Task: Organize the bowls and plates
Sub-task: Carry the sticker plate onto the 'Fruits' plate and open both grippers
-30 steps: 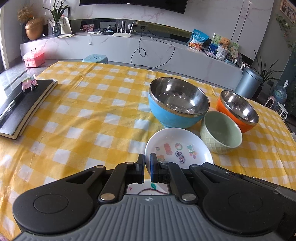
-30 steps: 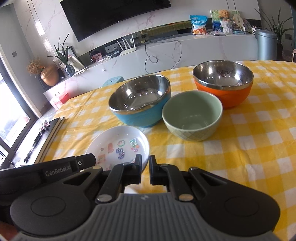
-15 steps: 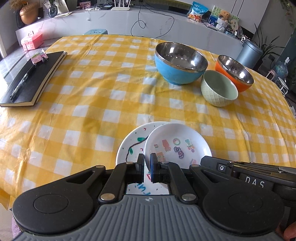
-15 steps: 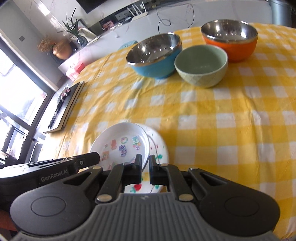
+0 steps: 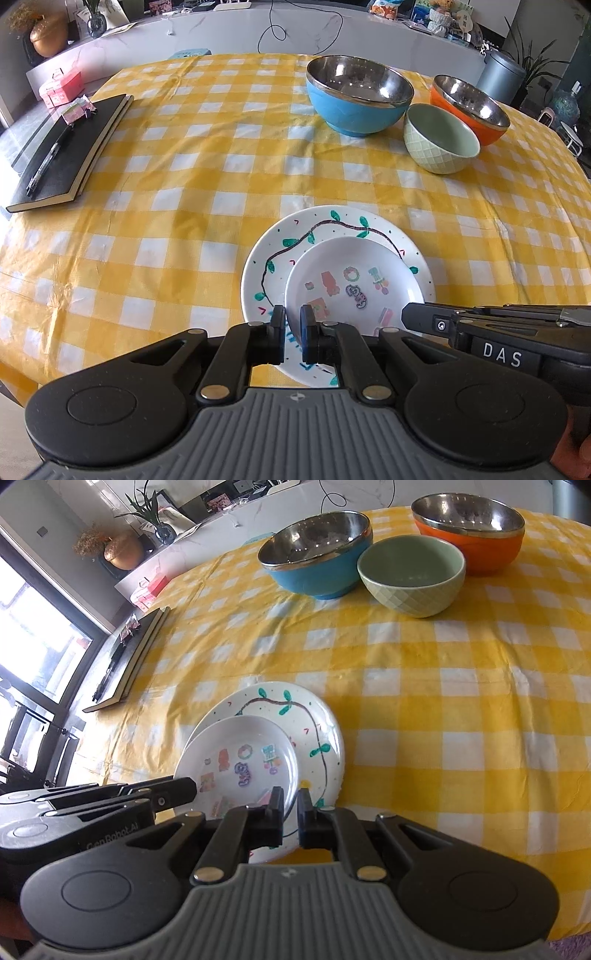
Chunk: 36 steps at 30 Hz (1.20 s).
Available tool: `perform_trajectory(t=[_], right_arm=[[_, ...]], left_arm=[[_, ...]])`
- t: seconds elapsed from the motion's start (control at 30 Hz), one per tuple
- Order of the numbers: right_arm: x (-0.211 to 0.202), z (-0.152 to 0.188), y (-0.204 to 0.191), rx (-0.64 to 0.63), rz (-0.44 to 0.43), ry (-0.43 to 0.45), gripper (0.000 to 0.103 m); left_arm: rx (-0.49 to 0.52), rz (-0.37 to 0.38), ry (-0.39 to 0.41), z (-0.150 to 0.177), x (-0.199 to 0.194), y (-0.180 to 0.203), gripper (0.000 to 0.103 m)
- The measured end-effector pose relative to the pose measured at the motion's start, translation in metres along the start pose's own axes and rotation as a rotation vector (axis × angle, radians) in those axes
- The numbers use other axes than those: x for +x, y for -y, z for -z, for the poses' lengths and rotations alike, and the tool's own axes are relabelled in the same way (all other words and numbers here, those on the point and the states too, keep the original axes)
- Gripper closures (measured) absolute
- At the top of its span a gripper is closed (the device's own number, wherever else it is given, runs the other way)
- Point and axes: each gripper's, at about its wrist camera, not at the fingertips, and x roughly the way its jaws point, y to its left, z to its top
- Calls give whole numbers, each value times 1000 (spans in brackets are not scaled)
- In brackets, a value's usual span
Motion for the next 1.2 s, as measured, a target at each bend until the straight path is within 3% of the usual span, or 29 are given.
perform_trajectory(t=[0.73,0.83,0.9,1.03,1.2], right_arm=[[4,-4,-8,-59,60,48,94],[-2,-4,-9,-71,69,73,86],[-8,-4,-9,-80,73,98,75],[-18,-4,-11,-106,78,144,72],[-29,-4,-12,-127,81,187,56]], left_arm=[[-23,4,-16,-2,15,-5,92],[-23,-5,-5,-2,10,-6,86],[-26,-7,13,-2,5,-7,80],[-24,-13,51,-5,-5,-4,70],[-13,5,80,-9,-14,3,63]])
